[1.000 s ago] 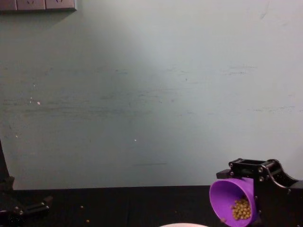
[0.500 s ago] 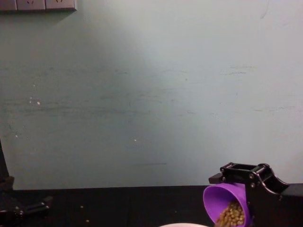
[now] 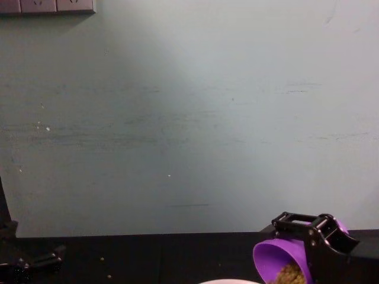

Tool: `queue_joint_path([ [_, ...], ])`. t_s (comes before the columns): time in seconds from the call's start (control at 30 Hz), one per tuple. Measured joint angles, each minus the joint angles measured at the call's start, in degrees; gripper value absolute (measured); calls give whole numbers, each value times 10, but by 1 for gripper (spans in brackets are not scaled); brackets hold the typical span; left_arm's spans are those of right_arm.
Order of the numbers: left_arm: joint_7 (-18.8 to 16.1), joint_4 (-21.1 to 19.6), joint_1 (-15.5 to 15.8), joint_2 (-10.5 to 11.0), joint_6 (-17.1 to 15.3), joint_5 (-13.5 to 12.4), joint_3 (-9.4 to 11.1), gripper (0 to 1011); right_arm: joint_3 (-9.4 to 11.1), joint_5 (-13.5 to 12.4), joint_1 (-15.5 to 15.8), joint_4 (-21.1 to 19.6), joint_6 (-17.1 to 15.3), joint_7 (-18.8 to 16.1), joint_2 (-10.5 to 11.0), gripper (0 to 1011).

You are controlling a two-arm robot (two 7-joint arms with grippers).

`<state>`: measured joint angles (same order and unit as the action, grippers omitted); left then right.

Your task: Pick up the cup and pour the mung beans from the cup into the bowl.

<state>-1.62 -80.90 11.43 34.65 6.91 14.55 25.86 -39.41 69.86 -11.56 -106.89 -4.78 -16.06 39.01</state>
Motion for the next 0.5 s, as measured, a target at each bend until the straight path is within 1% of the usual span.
queue_joint_path([
  [0.27,0,0,0,0,0,0,0,1011,-9,14,-4,3,-2,-1,2,742],
  [0.5,0,0,0,0,0,0,0,1011,-18,35,-8,4,-7,-3,5,742],
])
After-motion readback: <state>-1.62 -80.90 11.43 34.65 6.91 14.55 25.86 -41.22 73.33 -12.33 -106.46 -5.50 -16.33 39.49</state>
